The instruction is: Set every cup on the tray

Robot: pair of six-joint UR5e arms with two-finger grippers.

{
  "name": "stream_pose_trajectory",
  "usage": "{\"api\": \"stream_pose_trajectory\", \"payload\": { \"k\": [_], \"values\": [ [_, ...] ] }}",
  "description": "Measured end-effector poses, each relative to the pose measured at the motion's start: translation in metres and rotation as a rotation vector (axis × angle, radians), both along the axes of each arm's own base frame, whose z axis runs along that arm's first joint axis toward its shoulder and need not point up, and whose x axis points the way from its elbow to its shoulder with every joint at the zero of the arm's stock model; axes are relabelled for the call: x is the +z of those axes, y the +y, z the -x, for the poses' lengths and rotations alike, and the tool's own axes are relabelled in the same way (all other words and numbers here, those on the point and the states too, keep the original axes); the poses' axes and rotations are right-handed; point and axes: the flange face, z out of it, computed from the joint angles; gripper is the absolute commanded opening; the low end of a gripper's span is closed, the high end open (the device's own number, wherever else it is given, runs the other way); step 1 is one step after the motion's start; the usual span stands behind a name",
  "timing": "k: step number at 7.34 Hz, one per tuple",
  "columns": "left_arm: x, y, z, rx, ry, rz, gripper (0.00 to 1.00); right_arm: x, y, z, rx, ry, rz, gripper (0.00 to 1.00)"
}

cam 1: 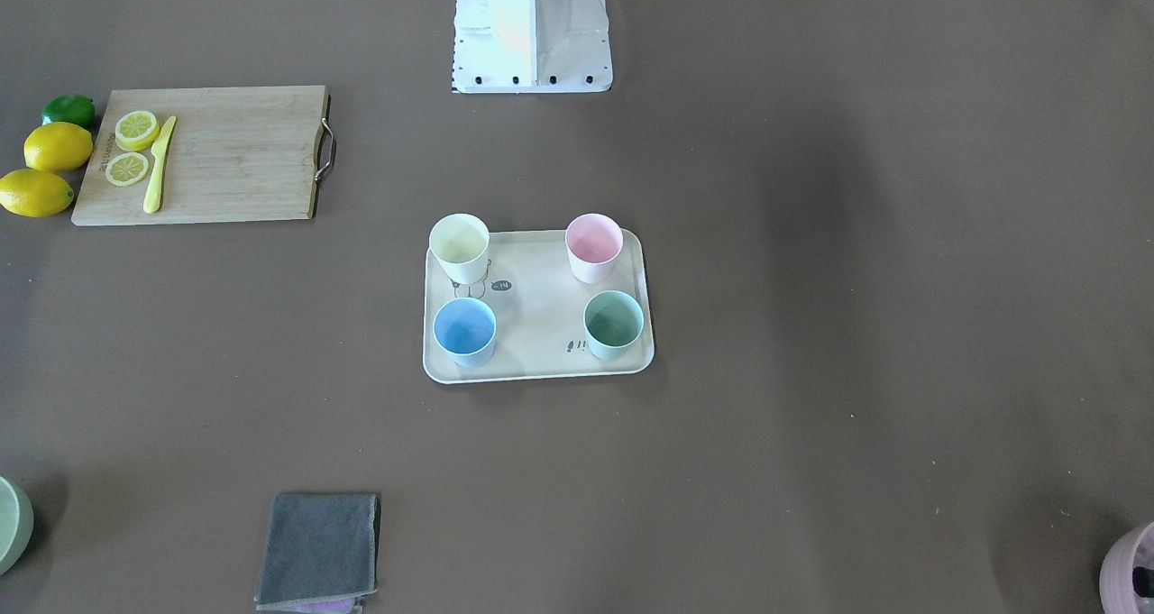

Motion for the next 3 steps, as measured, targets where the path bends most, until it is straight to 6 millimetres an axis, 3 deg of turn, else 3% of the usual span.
{"api": "stream_pose_trajectory", "payload": {
  "k": [3],
  "values": [
    [0.0003,0.0000,0.0002,-0.001,-0.003,0.001,0.98,0.0002,0.0004,0.0004,0.000,-0.006,0.001,1.00]
  ]
}}
